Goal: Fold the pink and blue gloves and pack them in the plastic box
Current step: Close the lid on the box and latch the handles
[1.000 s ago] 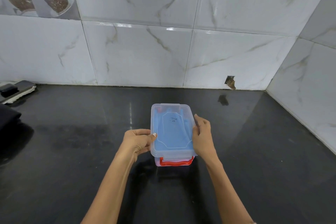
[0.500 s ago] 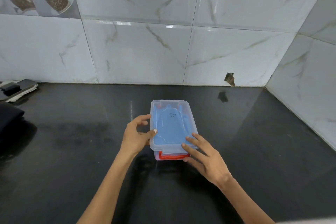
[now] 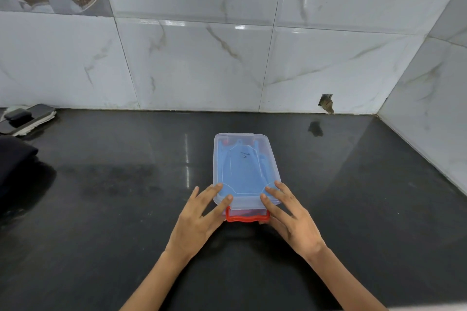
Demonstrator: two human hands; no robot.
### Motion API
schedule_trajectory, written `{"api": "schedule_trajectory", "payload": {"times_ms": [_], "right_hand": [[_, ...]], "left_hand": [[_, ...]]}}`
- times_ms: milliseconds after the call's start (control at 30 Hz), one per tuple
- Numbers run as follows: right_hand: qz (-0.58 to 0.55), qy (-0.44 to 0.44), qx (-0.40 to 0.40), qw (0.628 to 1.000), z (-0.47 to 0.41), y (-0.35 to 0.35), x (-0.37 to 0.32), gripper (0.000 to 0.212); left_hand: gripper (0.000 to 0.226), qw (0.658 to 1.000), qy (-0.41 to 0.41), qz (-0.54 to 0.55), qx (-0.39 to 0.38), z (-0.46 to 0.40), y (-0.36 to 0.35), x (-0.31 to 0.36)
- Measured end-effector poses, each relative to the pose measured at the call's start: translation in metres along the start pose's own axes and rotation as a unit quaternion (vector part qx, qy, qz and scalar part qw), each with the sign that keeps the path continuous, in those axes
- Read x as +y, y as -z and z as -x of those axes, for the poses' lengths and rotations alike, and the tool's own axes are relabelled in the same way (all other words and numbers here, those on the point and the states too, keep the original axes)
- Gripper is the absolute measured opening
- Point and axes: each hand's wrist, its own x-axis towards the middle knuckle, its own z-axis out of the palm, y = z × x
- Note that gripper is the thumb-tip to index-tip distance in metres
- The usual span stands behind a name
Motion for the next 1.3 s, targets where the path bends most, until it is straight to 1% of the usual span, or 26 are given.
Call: {"api": "schedule_trajectory", "payload": {"times_ms": [33,100,200,267,367,433,533,700,800,867,933,1000,1133,1300], "right_hand": [[-0.004,0.0,-0.001,1.0,0.0,0.001,0.0,0.051],[-0.01,-0.01,-0.008,1.0,0.002,0.001,0.0,0.047],[-0.011,-0.041,-0.009,0.999,0.002,0.001,-0.005,0.053],[-0.032,-0.067,0.007,0.997,0.0,0.0,-0.01,0.049],[-0.141,-0.132,0.04,0.98,-0.003,0.0,-0.019,0.039],[-0.221,-0.186,0.054,0.956,-0.006,0.0,-0.027,0.039],[-0.288,-0.238,0.057,0.926,-0.011,0.001,-0.039,0.04],[-0.335,-0.263,0.027,0.904,-0.018,-0.004,-0.057,0.035],[-0.346,-0.269,0.027,0.898,-0.02,-0.005,-0.059,0.033],[-0.349,-0.272,0.028,0.896,-0.02,-0.005,-0.059,0.032],[-0.354,-0.275,0.039,0.893,-0.022,-0.005,-0.059,0.03],[-0.367,-0.288,0.055,0.883,-0.024,-0.006,-0.06,0.027],[-0.386,-0.319,0.054,0.864,-0.029,-0.003,-0.06,0.023],[-0.401,-0.329,0.051,0.854,-0.031,0.0,-0.062,0.023]], "left_hand": [[0.046,1.0,0.007,0.011,0.015,0.0,-0.002,0.001],[0.039,0.999,0.02,0.036,0.028,-0.001,-0.002,0.003],[0.047,0.995,0.047,0.082,0.017,-0.002,0.004,0.01],[0.052,0.991,0.077,0.109,0.014,-0.004,0.01,0.016],[0.058,0.978,0.135,0.157,0.023,-0.007,0.016,0.027],[0.061,0.965,0.179,0.189,0.028,-0.009,0.02,0.032],[0.057,0.951,0.213,0.221,0.036,-0.006,0.027,0.031],[0.032,0.946,0.238,0.214,0.043,0.006,0.038,0.023],[0.049,0.941,0.255,0.219,0.039,0.009,0.04,0.023],[0.052,0.936,0.262,0.229,0.042,0.009,0.042,0.024],[0.052,0.931,0.271,0.239,0.048,0.007,0.044,0.026],[0.046,0.927,0.279,0.242,0.063,0.004,0.045,0.027],[0.037,0.933,0.269,0.225,0.073,0.002,0.045,0.026],[0.041,0.927,0.28,0.237,0.08,0.004,0.042,0.027]]}}
